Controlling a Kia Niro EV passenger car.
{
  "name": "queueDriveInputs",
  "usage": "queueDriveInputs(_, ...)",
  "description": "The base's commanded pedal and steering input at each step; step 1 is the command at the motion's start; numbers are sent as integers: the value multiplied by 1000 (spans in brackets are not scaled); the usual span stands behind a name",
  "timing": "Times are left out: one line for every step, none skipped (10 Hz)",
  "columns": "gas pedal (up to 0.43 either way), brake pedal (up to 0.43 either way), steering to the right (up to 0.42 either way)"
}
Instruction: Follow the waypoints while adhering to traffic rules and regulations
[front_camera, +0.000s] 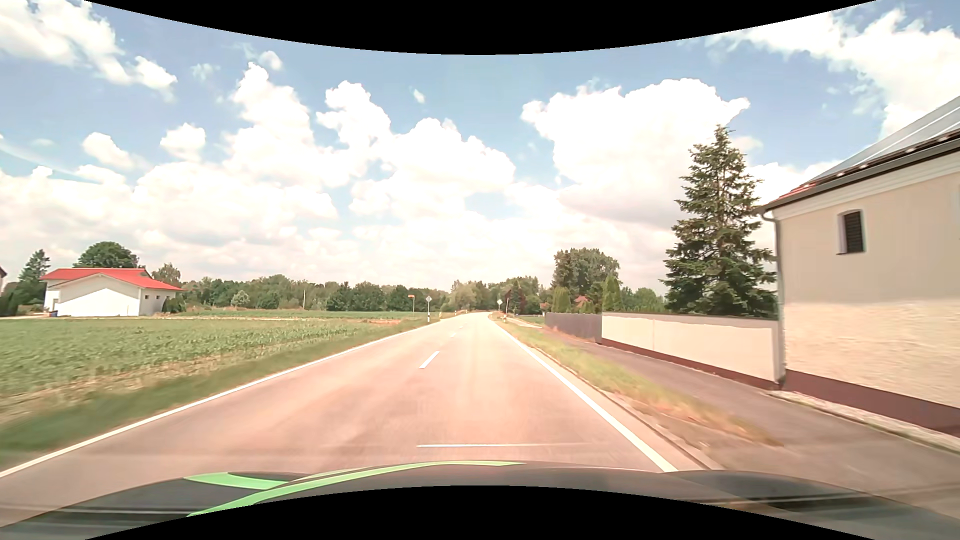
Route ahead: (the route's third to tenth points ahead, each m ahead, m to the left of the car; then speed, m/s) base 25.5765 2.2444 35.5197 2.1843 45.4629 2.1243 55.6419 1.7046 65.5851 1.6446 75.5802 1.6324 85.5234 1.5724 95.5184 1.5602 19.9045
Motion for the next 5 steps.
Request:
queueDriveInputs(110, 0, 1)
queueDriveInputs(110, 0, 1)
queueDriveInputs(110, 0, 1)
queueDriveInputs(110, 0, 1)
queueDriveInputs(110, 0, 1)
